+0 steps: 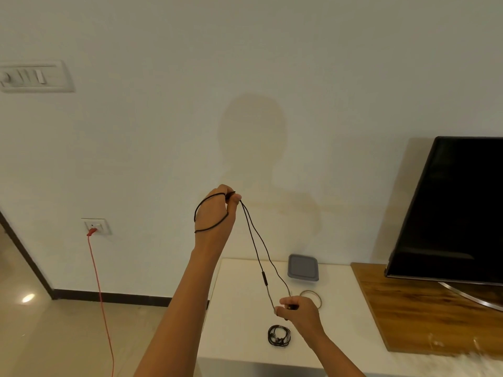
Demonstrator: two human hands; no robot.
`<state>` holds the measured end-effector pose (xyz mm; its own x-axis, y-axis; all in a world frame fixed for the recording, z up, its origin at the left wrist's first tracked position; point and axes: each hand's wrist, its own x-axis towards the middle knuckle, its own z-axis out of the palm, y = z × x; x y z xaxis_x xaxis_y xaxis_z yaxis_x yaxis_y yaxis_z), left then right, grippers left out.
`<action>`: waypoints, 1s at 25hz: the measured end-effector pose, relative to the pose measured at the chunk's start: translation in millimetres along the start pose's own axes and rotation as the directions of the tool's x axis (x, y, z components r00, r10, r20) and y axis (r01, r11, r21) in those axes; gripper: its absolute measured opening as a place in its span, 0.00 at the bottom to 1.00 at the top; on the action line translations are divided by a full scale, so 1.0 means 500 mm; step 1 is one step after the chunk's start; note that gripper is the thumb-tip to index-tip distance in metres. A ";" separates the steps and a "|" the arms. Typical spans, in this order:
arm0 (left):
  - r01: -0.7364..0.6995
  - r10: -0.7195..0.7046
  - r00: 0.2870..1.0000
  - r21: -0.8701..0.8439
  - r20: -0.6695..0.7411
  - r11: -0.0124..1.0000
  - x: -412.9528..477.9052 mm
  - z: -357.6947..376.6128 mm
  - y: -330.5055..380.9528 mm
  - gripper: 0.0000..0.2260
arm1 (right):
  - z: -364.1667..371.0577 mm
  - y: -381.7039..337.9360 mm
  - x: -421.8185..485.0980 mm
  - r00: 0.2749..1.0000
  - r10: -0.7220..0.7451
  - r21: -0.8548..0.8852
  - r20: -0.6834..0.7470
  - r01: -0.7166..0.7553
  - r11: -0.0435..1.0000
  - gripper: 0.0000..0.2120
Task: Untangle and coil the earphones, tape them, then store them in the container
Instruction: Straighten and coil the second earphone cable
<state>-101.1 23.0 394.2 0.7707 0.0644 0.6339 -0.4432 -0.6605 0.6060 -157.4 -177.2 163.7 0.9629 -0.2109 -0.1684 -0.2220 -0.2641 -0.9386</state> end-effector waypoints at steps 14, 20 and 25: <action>0.019 -0.019 1.000 -0.026 -0.001 0.999 -0.010 -0.005 -0.017 0.06 | -0.020 0.025 0.014 0.990 -0.042 -0.040 -0.137 0.037 0.999 0.15; 0.021 -0.018 0.996 -0.030 0.086 0.999 -0.010 -0.011 -0.002 0.06 | -0.016 0.007 0.011 0.999 -0.023 -0.242 0.027 0.029 0.970 0.07; -0.030 0.013 0.961 0.058 0.275 0.998 -0.011 -0.004 0.005 0.06 | 0.007 -0.122 0.006 0.987 -0.159 0.007 0.025 0.159 0.987 0.14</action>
<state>-107.2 22.6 393.1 0.8611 -0.1524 0.4851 -0.4389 -0.7045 0.5578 -140.5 -158.2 219.5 0.9895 -0.1425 -0.0245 -0.0651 -0.2876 -0.9555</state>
